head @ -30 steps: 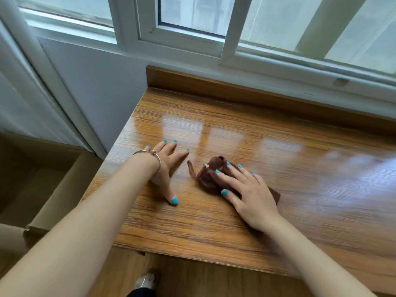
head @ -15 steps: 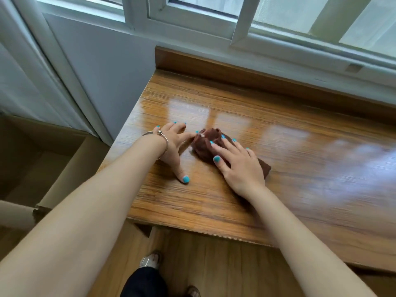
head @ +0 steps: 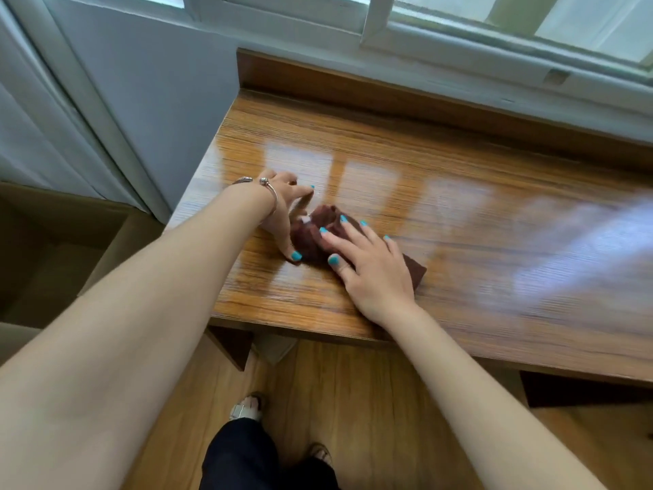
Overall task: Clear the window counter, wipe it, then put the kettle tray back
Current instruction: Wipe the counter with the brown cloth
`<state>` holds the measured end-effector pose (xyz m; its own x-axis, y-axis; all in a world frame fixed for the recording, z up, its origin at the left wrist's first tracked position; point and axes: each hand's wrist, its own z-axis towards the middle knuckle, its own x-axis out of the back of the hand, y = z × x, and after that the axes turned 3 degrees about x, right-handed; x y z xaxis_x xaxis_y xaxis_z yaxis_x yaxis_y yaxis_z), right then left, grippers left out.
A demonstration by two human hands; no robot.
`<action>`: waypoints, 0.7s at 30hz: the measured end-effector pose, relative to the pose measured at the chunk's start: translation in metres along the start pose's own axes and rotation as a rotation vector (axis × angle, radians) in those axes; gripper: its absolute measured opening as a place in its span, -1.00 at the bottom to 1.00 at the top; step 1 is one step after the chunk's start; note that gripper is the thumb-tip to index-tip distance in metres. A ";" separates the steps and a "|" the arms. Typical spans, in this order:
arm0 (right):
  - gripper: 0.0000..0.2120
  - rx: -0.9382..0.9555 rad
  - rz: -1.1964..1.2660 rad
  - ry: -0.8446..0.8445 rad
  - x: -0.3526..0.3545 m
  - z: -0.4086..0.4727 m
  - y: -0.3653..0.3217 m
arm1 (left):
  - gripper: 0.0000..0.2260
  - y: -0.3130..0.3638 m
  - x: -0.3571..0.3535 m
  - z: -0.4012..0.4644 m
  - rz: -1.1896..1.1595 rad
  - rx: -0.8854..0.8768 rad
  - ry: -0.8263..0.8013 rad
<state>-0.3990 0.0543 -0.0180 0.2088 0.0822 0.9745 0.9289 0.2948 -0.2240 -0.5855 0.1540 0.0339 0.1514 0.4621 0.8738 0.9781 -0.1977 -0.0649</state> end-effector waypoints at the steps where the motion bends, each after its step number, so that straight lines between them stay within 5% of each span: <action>1: -0.59 0.049 0.002 -0.012 -0.001 -0.026 -0.007 | 0.19 -0.001 -0.002 0.000 -0.020 0.014 0.016; 9: -0.54 0.329 -0.048 -0.164 0.010 -0.067 0.016 | 0.10 0.014 -0.007 -0.023 0.004 0.111 0.168; 16: -0.61 -0.042 -0.006 -0.108 0.029 0.036 0.095 | -0.23 0.044 -0.024 -0.040 -0.239 0.183 0.191; 21: -0.59 0.148 -0.004 -0.084 0.020 -0.031 0.073 | -0.50 0.075 -0.034 -0.018 -0.342 0.118 0.241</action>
<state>-0.3177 0.0479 -0.0148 0.1725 0.1585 0.9722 0.8732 0.4322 -0.2254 -0.5202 0.1075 0.0079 -0.2079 0.2664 0.9412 0.9780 0.0386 0.2052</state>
